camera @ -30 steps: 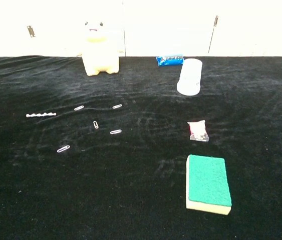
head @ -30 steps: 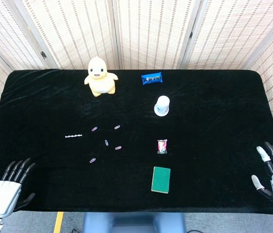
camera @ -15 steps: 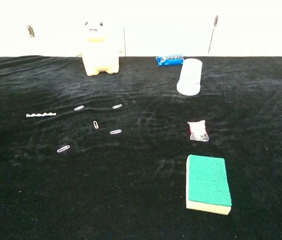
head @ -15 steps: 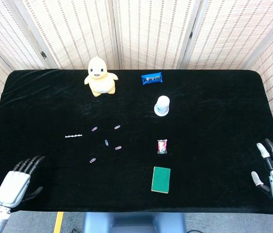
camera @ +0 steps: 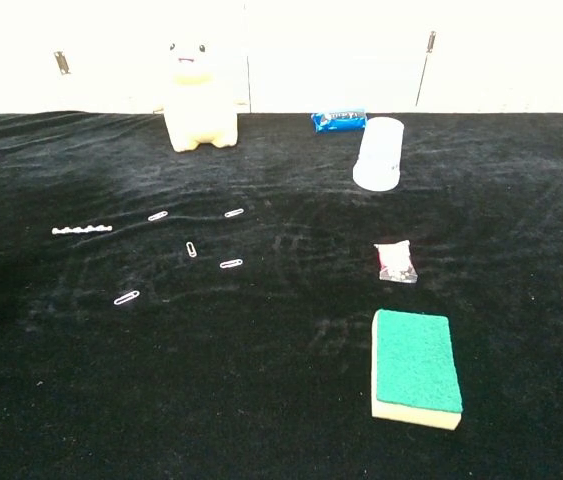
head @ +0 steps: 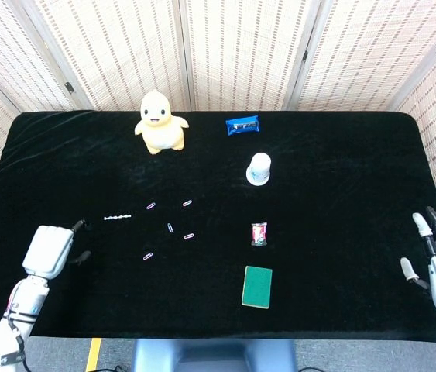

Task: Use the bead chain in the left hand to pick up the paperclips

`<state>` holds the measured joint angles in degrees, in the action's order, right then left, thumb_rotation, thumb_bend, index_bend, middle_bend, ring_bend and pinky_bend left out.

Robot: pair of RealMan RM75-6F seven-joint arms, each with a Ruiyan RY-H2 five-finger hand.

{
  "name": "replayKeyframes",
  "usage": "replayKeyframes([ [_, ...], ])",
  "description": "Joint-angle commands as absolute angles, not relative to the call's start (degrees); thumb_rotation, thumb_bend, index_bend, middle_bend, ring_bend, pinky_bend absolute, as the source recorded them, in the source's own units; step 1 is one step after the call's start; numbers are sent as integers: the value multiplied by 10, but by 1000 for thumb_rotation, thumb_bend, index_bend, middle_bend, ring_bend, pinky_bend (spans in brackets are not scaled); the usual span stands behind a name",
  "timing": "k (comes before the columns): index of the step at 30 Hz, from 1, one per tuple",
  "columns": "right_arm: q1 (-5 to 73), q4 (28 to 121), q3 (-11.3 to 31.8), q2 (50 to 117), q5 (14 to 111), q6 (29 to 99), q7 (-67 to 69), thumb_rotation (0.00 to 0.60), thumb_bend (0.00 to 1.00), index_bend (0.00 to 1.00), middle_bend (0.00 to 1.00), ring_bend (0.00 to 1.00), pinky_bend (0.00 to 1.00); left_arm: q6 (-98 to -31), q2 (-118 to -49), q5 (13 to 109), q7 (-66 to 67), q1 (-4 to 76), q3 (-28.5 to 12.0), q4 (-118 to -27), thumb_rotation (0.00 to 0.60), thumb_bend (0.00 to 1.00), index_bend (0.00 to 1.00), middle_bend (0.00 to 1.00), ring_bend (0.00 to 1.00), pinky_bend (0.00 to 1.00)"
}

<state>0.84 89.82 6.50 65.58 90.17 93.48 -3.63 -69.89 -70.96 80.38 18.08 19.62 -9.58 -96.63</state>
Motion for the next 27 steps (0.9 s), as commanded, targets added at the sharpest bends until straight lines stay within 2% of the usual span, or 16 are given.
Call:
replayKeyframes([
  [1,27,889,81,645,870,899,-4,600,353,0,0,0,0,-638,-722,715,149,236,-135,-972,600,271,428,1000,1000,1000],
  [5,39,881,89,643,855,879,12,600,353,0,0,0,0,-608,-726,664,159,262,-151,-976,600,292,448,1000,1000,1000],
  [10,48,875,89,639,843,858,37,600,353,5,0,5,0,-548,-730,635,159,304,-151,-965,600,314,444,1000,1000,1000],
  [17,46,863,95,644,842,877,51,600,353,15,0,16,0,-498,-767,588,146,359,-162,-905,600,359,450,1000,1000,1000],
  [22,56,852,92,640,829,842,72,600,353,24,0,18,0,-510,-813,554,179,389,-163,-865,600,410,461,1000,1000,1000],
  [27,55,851,92,638,828,847,80,600,353,26,0,18,0,-510,-844,532,200,410,-160,-829,600,423,462,1000,1000,1000],
])
